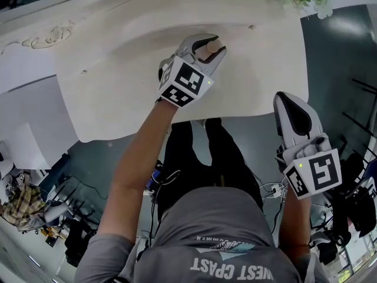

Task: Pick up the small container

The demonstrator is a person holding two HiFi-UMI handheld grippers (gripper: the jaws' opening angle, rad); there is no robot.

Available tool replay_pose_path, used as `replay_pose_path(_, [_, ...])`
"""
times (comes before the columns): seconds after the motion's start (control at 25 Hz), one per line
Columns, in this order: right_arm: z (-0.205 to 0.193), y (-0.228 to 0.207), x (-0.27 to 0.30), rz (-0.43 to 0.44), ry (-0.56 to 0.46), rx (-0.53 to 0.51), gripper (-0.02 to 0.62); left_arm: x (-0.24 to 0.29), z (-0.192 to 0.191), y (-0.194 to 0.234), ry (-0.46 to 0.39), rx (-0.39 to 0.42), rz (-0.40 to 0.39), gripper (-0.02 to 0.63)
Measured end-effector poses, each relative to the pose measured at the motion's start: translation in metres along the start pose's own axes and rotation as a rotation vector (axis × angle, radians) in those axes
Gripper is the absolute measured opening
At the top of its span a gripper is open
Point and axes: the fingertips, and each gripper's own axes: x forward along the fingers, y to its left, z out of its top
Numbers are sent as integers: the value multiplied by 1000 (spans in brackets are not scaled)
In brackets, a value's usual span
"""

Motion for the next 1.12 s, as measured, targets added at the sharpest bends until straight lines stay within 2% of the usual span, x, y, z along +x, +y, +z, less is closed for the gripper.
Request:
replay_pose_path(0.36, [17, 11, -5, 4, -47, -13, 2, -46, 24, -10, -24, 38, -11, 114])
replay_pose_path(1.12, [99, 38, -27, 18, -174, -84, 2, -182, 97, 8, -7, 89, 66, 114])
